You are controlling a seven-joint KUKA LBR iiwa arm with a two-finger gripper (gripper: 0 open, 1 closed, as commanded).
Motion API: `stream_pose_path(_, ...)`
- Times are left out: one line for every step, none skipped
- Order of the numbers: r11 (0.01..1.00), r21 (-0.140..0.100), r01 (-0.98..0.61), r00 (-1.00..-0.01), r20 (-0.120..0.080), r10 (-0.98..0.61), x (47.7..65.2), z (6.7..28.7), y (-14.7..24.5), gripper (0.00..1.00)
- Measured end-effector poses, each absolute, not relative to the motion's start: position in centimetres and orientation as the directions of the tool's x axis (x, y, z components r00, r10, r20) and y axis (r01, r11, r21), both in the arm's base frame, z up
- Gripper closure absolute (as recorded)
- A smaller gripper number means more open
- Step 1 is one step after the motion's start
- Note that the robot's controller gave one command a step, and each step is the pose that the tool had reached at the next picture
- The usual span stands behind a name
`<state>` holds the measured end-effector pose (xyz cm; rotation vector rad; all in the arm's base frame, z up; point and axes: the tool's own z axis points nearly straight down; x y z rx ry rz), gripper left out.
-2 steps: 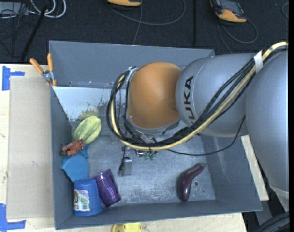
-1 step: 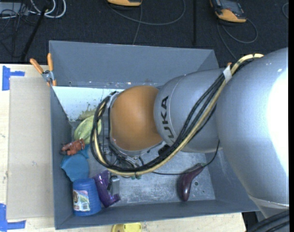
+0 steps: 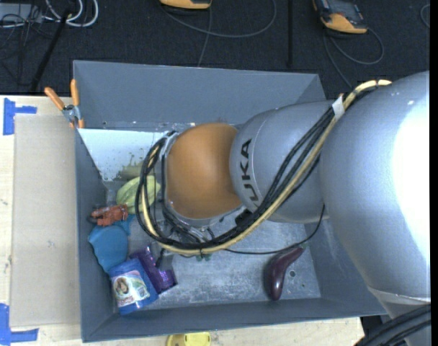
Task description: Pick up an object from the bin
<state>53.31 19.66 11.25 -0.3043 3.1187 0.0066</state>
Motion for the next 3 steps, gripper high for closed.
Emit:
stream_pose_path(0.981,0.003,-0.192,-0.981,-0.008,-0.192,53.3,11.2,19.6,1.00)
stream_pose_path(0.982,0.000,-0.190,-0.982,0.001,-0.190,52.9,13.6,19.7,1.00)
stream_pose_path(0.981,0.000,-0.192,-0.981,0.000,-0.192,52.6,16.3,19.6,1.00)
